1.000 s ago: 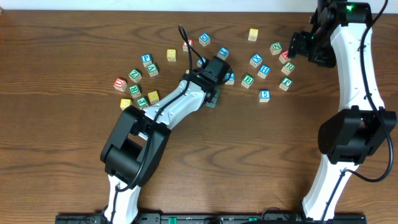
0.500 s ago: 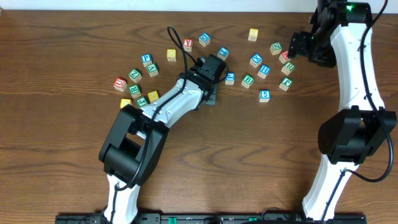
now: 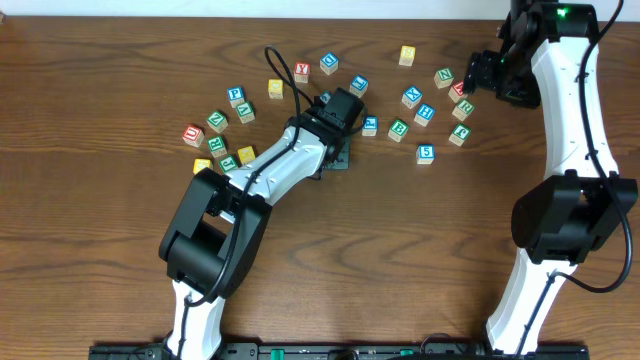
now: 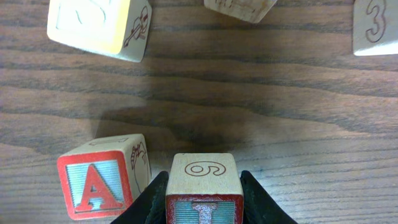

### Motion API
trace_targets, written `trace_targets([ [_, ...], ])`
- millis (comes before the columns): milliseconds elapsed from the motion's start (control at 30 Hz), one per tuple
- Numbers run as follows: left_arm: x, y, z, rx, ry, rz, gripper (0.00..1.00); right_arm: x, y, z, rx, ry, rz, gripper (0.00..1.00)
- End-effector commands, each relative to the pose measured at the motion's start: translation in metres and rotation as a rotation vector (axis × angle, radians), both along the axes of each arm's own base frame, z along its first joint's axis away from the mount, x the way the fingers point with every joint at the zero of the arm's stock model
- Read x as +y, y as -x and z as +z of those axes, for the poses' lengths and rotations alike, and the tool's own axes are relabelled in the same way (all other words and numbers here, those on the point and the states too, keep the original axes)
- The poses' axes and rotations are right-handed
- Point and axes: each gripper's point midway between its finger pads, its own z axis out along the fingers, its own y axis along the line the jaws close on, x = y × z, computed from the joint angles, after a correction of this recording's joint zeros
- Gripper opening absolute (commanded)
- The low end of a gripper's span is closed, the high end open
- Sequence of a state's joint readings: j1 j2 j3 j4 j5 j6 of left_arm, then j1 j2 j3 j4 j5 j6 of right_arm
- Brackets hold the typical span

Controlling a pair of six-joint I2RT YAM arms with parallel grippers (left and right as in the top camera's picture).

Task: Spell out AI2

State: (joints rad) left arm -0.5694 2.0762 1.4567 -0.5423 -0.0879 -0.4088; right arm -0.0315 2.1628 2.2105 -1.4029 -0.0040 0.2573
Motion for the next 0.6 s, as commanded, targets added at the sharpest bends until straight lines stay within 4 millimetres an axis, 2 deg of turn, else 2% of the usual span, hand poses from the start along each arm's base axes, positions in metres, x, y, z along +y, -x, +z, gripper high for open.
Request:
trace_targets([
  [0, 0.003, 0.000, -0.002, 0.008, 0.000, 0.025, 0.24, 0.003, 0.000, -0.003, 0.009, 0.003, 0.019, 0.85],
  [167, 0.003, -0.001, -0.002, 0.005, 0.008, 0.039, 0.47, 0.003, 0.000, -0.003, 0.010, 0.003, 0.019, 0.85],
  [233, 0.002, -0.002, -0.001, -0.002, 0.011, 0.039, 0.53, 0.003, 0.000, -0.003, 0.010, 0.003, 0.019, 0.85],
  [433, -0.002, -0.008, 0.004, -0.029, 0.029, 0.038, 0.57, 0.003, 0.000, -0.003, 0.010, 0.004, 0.018, 0.85],
  [567, -0.005, -0.013, 0.022, -0.063, 0.046, 0.024, 0.57, 0.003, 0.000, -0.003, 0.009, 0.003, 0.019, 0.85],
])
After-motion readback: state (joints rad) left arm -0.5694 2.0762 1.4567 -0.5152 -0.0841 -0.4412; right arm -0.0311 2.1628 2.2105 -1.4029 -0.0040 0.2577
